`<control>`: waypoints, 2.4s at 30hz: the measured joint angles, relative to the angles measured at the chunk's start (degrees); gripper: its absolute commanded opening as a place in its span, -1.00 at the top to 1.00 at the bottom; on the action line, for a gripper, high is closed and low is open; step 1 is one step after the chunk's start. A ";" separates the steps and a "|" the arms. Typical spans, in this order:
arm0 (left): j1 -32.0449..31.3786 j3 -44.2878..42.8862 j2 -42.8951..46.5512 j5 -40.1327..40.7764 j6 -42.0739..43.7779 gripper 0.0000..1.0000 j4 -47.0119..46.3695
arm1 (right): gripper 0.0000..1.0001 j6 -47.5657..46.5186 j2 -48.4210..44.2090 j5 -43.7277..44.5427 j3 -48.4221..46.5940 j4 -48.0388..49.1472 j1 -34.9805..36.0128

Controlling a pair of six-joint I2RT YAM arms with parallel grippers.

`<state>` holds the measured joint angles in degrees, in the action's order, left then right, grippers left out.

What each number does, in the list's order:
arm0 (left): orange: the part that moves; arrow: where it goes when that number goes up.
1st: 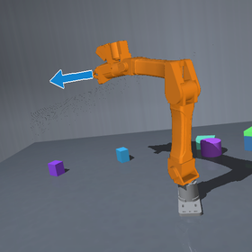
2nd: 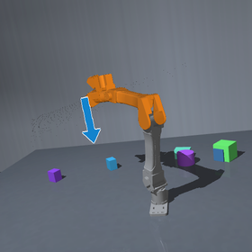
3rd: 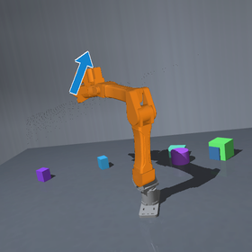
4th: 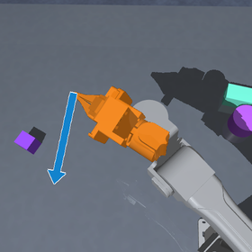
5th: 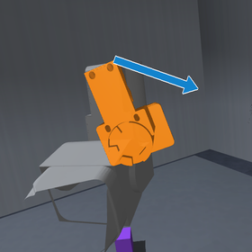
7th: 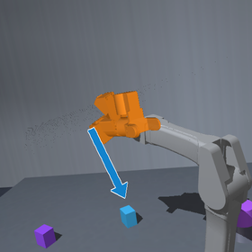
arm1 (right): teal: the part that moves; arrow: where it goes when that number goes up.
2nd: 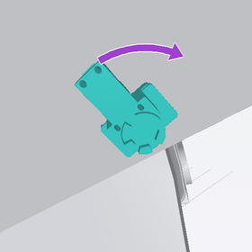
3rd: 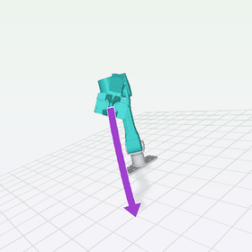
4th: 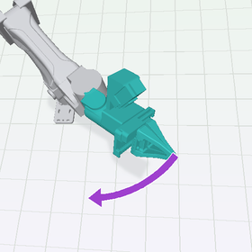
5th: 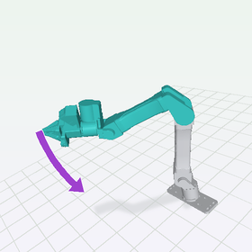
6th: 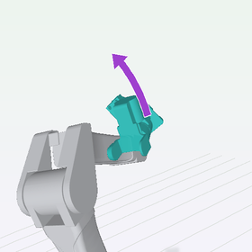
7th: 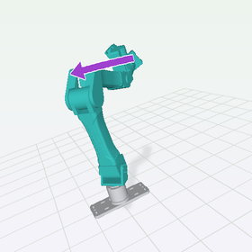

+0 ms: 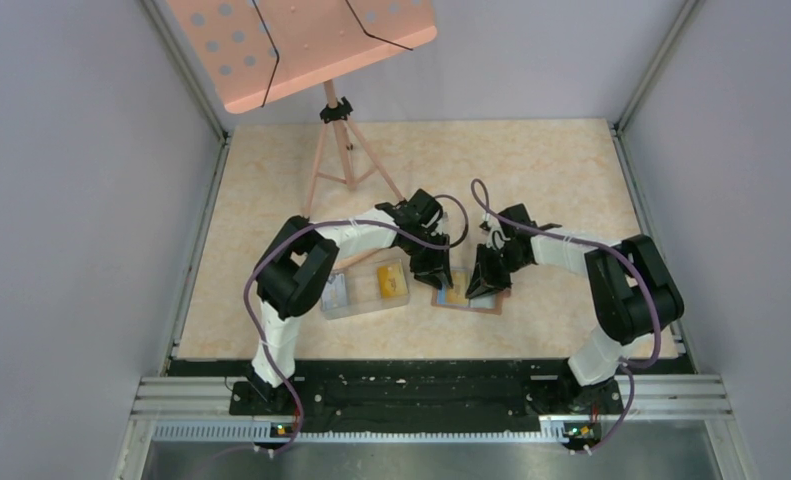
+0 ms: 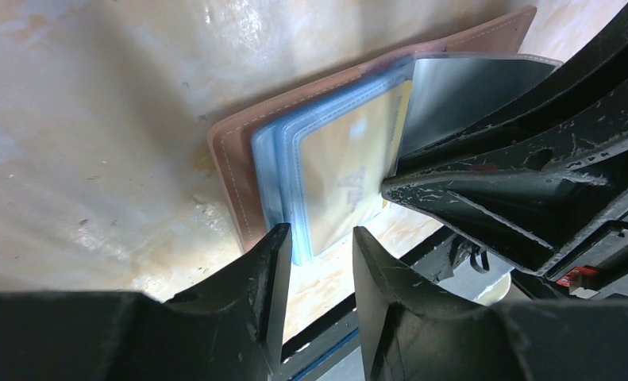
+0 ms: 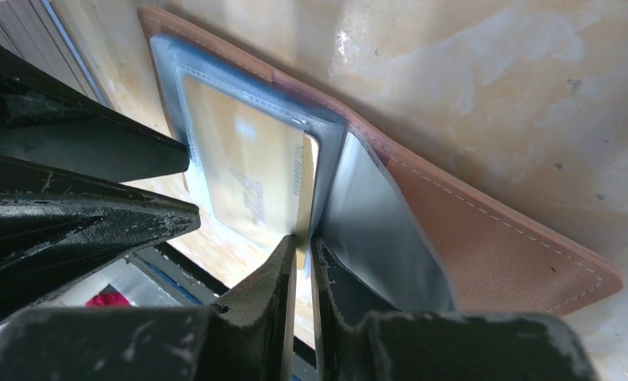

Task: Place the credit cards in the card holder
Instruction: Insert the credit card into the card holder.

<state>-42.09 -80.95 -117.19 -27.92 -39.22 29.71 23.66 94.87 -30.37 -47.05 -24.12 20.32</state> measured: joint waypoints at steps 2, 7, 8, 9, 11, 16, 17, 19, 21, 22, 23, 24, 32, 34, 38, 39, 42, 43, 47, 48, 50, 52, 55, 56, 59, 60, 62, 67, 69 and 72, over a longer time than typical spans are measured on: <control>0.00 -0.17 -0.09 0.22 0.17 0.19 0.35 | 0.77 0.04 0.20 -0.35 0.00 -0.04 -0.24; 0.00 -0.76 -0.35 0.00 0.20 0.22 0.31 | 0.74 0.00 0.63 -0.83 -0.33 -0.31 -0.33; 0.00 -0.87 -0.48 -0.13 0.20 0.23 0.26 | 0.73 0.00 0.68 -1.01 -0.35 -0.28 -0.33; 0.00 -0.94 -0.66 -0.22 0.17 0.23 0.28 | 0.71 0.00 0.76 -1.25 -0.37 -0.22 -0.37; -0.02 -1.03 -0.85 -0.28 0.20 0.24 0.42 | 0.68 0.09 0.96 -2.05 -0.37 0.09 -0.39; 0.02 -1.14 -0.85 -0.44 0.20 0.26 0.42 | 0.55 0.85 1.33 -4.42 -0.20 1.86 -0.35; 0.02 -1.14 -0.85 -0.55 0.20 0.27 0.39 | 0.53 1.05 1.33 -4.74 -0.20 2.32 -0.33; 0.02 -1.14 -0.85 -0.68 0.17 0.28 0.37 | 0.50 1.46 1.33 -5.38 -0.20 3.15 -0.33; 0.02 -1.14 -0.85 -0.79 0.17 0.28 0.26 | 0.45 1.77 1.33 -5.81 -0.20 4.00 -0.31; 0.02 -1.14 -0.85 -0.76 0.20 0.28 0.31 | 0.42 1.97 1.33 -5.84 -0.20 4.20 -0.31; 0.02 -1.14 -0.85 -0.68 0.20 0.27 0.35 | 0.39 2.08 1.33 -5.84 -0.20 4.39 -0.31; 0.00 -1.16 -0.85 -0.44 0.24 0.24 0.50 | 0.34 2.14 1.33 -5.84 -0.20 4.52 -0.31; -0.24 -2.54 -0.57 4.15 1.75 0.17 4.09 | 0.11 2.49 1.27 -6.49 -0.20 4.85 -0.31; -0.26 -2.56 -0.55 4.66 1.86 0.21 4.46 | 0.11 2.49 1.20 -6.67 -0.20 4.83 -0.31; -0.28 -2.56 -0.59 4.26 1.81 0.24 4.59 | 0.18 2.32 1.14 -6.71 -0.20 4.68 -0.31; -0.28 -2.56 -0.63 4.20 1.81 0.25 4.61 | 0.21 2.21 1.09 -6.62 -0.20 4.48 -0.31; -0.28 -2.56 -0.85 4.17 1.81 0.32 4.70 | 0.37 1.70 1.07 -6.54 -0.20 3.98 -0.28; -0.28 -2.56 -0.85 4.17 1.77 0.35 4.70 | 0.45 1.53 1.07 -6.51 -0.20 3.89 -0.24; -0.26 -2.56 -0.85 3.23 1.55 0.43 4.44 | 0.75 0.98 1.09 -6.47 -0.20 3.67 -0.24; -0.28 -2.56 -0.85 3.02 1.40 0.44 4.24 | 0.80 0.94 1.11 -6.49 -0.20 3.67 -0.24; -0.26 -2.56 -0.85 2.71 1.27 0.44 4.09 | 0.83 0.87 1.22 -6.45 -0.20 3.67 -0.24; -0.24 -2.56 -0.85 2.38 0.94 0.44 4.07 | 0.84 0.90 1.44 -6.49 -0.20 3.67 -0.24; -0.28 -2.56 -0.72 1.09 0.15 0.44 3.15 | 0.84 0.90 1.81 -6.99 -0.20 4.02 -0.20; -0.28 -2.56 -0.68 0.63 -0.02 0.44 2.97 | 0.84 0.90 1.99 -7.10 -0.20 4.09 -0.20; -0.33 -2.56 -0.26 -0.20 -0.37 0.44 2.75 | 0.83 0.92 2.36 -7.50 -0.20 4.44 -0.20; -0.33 -2.56 -0.07 -0.44 -0.52 0.41 2.67 | 0.82 0.92 2.45 -7.56 -0.20 4.48 -0.20; -0.33 -2.56 0.52 -0.76 -0.74 0.30 2.64 | 0.80 0.92 2.54 -7.69 -0.20 4.59 -0.20; -0.33 -2.64 2.01 2.05 0.13 0.14 4.66 | 0.77 0.96 2.84 -7.78 -0.20 4.79 -0.20; -0.26 -2.73 2.14 3.96 0.85 0.13 6.34 | 0.76 0.96 2.84 -7.78 -0.20 4.79 -0.20; -0.04 -2.73 2.14 5.07 1.55 0.13 7.85 | 0.76 0.96 2.84 -7.76 -0.20 4.79 -0.20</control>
<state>-42.13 -83.68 -115.04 -22.85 -37.67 37.56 24.62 97.71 -38.13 -47.24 -19.33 20.12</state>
